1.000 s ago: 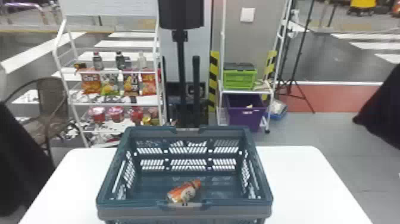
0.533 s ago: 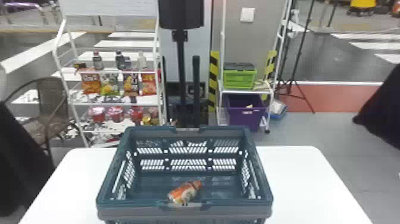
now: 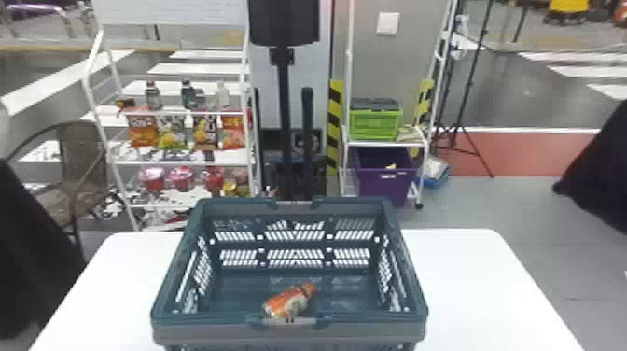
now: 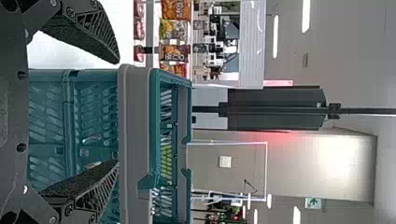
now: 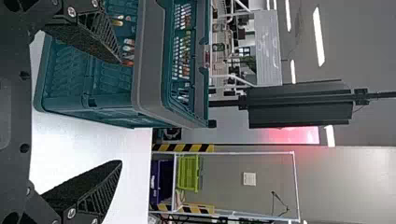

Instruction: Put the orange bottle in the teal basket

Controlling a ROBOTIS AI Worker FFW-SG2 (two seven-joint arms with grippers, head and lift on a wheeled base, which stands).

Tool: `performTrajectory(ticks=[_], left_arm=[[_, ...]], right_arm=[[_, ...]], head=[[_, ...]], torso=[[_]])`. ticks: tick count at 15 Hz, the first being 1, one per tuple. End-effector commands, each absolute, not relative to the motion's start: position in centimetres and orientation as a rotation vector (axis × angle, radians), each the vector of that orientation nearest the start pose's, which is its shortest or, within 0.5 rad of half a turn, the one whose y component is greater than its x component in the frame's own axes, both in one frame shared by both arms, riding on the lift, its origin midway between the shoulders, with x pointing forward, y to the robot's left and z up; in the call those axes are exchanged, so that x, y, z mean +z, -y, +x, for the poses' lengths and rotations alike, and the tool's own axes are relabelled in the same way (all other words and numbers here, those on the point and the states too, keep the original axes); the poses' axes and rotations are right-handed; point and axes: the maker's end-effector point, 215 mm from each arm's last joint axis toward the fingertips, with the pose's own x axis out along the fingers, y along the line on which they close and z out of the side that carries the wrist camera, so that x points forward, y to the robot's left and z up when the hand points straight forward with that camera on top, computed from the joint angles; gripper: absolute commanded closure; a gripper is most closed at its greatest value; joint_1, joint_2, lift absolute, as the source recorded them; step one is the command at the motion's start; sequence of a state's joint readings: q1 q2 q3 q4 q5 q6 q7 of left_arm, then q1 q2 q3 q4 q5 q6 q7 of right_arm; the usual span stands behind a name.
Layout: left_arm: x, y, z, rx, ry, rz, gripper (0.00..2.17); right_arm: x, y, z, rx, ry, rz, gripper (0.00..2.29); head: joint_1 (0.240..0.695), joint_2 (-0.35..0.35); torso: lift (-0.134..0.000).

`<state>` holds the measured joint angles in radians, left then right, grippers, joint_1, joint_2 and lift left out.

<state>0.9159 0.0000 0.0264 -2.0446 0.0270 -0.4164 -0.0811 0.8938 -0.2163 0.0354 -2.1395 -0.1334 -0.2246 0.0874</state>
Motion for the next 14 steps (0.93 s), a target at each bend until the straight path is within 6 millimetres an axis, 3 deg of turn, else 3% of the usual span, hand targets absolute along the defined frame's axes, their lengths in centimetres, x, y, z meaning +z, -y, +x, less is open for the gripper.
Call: performTrajectory(ticks=[1, 14], left_arm=[[-36.58, -22.61, 30.14, -0.051, -0.016, -0.008, 0.15], [-36.77, -22.77, 30.26, -0.046, -0.016, -0.019, 0.15]], right_arm=[[-37.23, 19.52, 31.51, 0.238, -0.114, 0.018, 0.13], [-37.4, 19.08, 31.34, 0.245, -0.118, 0.018, 0.13]], head=[[0.499, 0.0], [0.499, 0.0]], torso=[[0.0], [0.0]])
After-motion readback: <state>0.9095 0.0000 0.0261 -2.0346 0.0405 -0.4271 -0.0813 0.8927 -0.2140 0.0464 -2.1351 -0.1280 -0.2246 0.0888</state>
